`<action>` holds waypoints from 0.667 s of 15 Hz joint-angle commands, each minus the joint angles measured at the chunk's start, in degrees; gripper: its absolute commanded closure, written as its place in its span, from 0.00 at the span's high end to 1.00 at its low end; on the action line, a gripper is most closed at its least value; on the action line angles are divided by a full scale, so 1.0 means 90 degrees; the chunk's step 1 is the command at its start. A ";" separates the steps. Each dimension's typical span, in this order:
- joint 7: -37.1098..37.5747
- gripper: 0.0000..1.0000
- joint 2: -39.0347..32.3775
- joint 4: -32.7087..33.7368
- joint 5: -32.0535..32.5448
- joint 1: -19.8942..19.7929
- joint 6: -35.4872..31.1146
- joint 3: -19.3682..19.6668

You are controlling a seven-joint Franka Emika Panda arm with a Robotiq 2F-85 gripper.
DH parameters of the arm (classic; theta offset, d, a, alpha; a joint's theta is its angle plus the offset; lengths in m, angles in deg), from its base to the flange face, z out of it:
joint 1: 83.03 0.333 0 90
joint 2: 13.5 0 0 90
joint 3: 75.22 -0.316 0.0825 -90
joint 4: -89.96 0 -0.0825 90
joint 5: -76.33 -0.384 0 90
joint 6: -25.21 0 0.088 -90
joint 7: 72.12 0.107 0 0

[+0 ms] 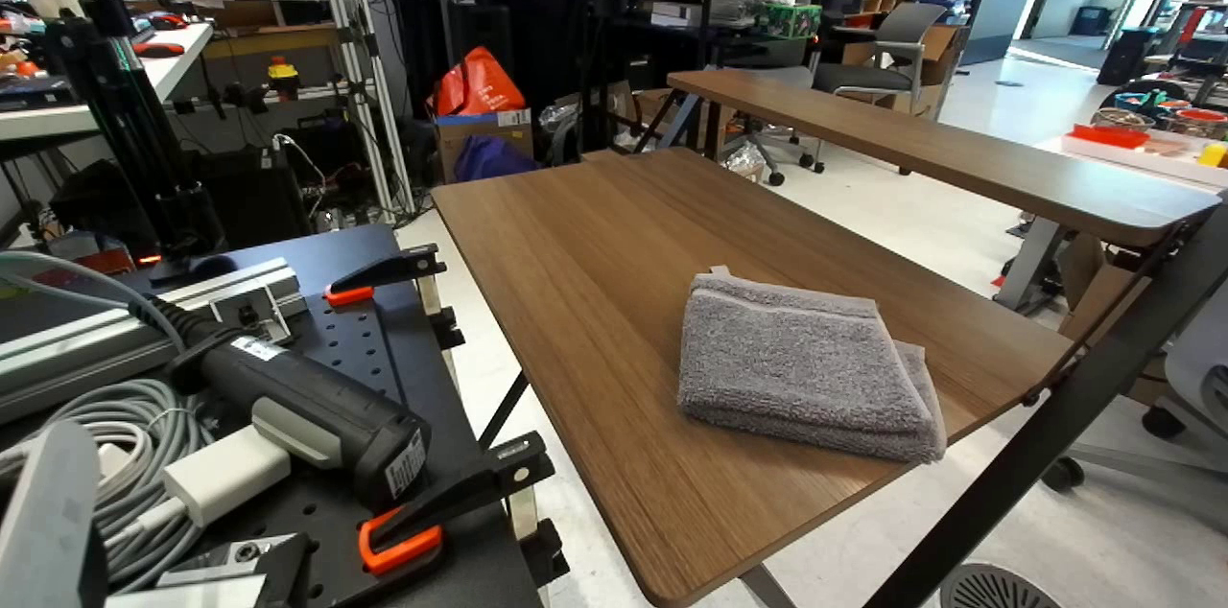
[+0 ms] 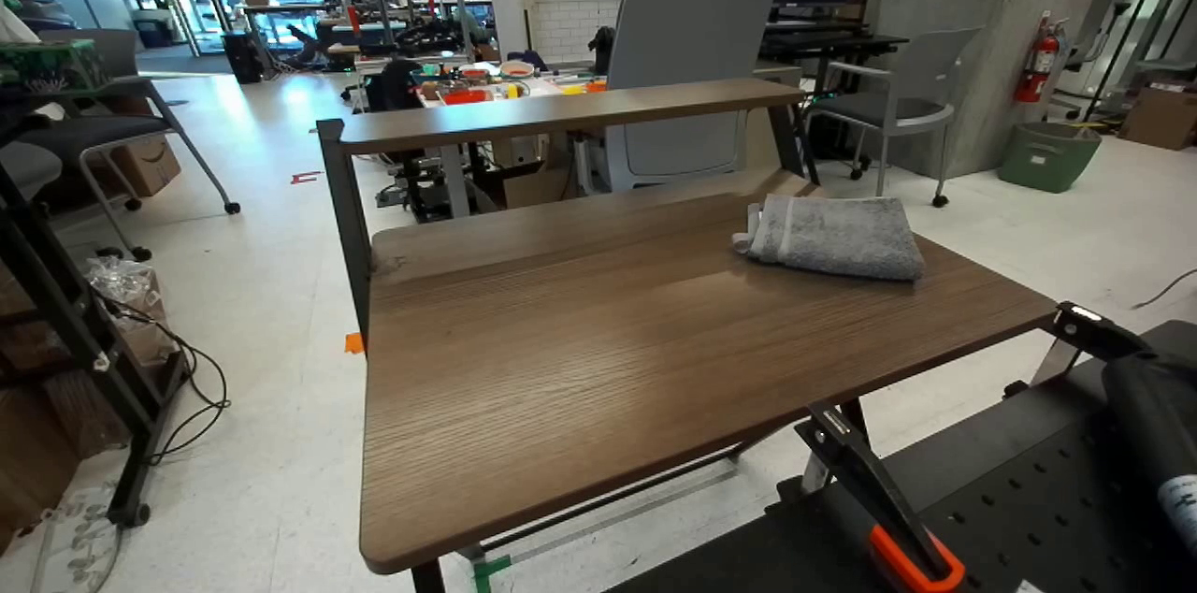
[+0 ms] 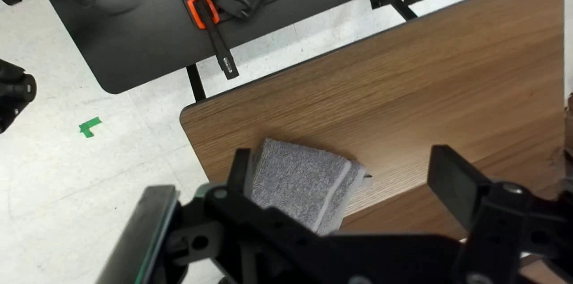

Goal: Move the towel to the left

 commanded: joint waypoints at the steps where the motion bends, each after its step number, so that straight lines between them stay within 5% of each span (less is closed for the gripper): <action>1: 0.0047 1.00 -0.1606 0.0851 -0.0459 -0.0111 -0.0519 0.0132; 10: 0.0605 1.00 -0.4205 0.2680 -0.1333 -0.0217 -0.0976 -0.0093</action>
